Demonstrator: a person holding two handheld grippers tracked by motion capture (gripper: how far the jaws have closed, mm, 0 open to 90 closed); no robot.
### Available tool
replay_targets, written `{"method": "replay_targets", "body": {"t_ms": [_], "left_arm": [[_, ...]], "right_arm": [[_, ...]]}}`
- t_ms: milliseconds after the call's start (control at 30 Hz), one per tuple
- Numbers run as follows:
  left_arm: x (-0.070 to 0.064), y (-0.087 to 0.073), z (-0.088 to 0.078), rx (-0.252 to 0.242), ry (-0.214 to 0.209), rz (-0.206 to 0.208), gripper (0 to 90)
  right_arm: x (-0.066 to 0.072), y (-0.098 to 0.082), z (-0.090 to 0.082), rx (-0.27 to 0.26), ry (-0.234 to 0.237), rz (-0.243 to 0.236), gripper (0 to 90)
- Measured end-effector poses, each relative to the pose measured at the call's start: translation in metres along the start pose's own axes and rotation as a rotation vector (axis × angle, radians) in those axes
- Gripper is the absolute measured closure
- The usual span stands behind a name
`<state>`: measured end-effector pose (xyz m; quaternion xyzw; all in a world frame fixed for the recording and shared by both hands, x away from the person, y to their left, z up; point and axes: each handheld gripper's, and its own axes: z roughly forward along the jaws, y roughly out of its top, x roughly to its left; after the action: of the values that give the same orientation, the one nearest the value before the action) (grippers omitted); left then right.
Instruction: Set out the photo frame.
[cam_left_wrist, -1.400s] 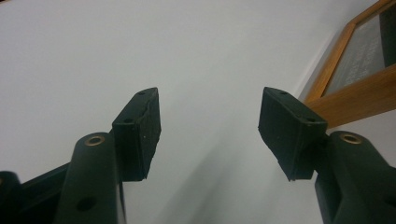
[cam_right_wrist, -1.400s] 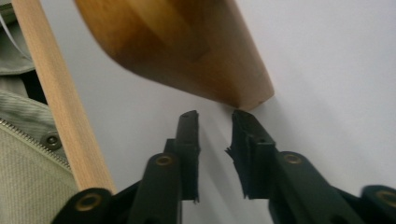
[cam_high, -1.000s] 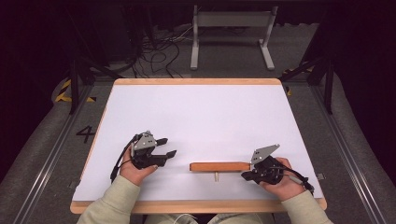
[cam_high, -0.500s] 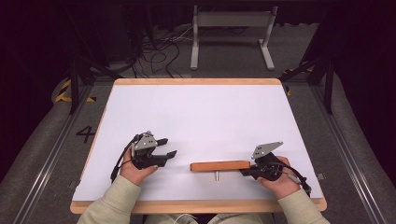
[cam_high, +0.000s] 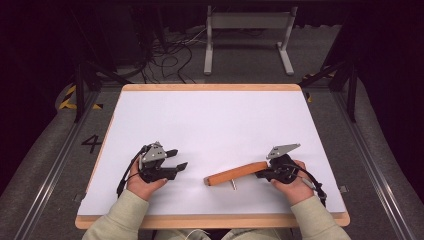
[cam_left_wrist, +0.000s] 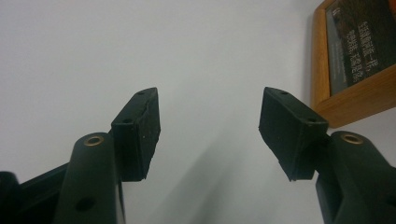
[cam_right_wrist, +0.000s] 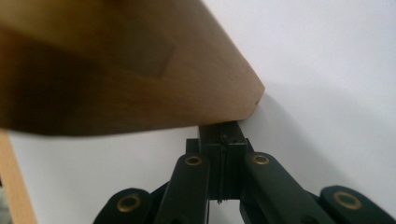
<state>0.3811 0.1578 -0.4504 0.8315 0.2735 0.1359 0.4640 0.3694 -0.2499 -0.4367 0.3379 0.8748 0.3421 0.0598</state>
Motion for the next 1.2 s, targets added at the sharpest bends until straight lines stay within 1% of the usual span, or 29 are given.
{"method": "replay_targets", "body": {"t_ms": [100,167,233,367,533,667,733,967,1067,1200], "left_arm": [[0.0,-0.001,-0.001,-0.001,0.002,-0.003,38.9],[0.001,-0.002,-0.003,0.003,0.008,0.002,38.9],[0.001,-0.003,-0.003,0.003,0.007,-0.006,38.8],[0.002,-0.005,-0.004,0.003,0.012,-0.009,38.8],[0.001,-0.006,-0.004,0.008,0.013,-0.013,38.8],[0.002,-0.006,-0.004,0.008,0.012,-0.015,38.7],[0.002,-0.006,-0.004,0.011,0.011,-0.01,38.7],[0.001,-0.006,-0.003,0.009,0.009,-0.009,38.8],[0.001,-0.006,-0.002,0.015,0.008,-0.009,38.8],[0.001,-0.006,-0.002,0.017,0.009,-0.01,38.7]], "right_arm": [[-0.004,0.004,0.004,-0.011,-0.006,0.016,90.0],[-0.008,0.006,0.006,-0.022,0.001,0.03,90.0],[-0.011,0.01,0.008,-0.031,0.003,0.047,90.0],[-0.016,0.018,0.012,-0.038,-0.015,0.046,90.0],[-0.023,0.03,0.021,-0.045,-0.015,0.055,90.0],[-0.024,0.039,0.027,-0.043,-0.029,0.044,90.0],[-0.025,0.043,0.03,-0.047,-0.03,0.046,90.0],[-0.029,0.057,0.039,-0.055,-0.017,0.054,90.0],[-0.031,0.062,0.043,-0.061,-0.001,0.063,90.0],[-0.031,0.068,0.049,-0.058,0.004,0.053,90.0]]}}
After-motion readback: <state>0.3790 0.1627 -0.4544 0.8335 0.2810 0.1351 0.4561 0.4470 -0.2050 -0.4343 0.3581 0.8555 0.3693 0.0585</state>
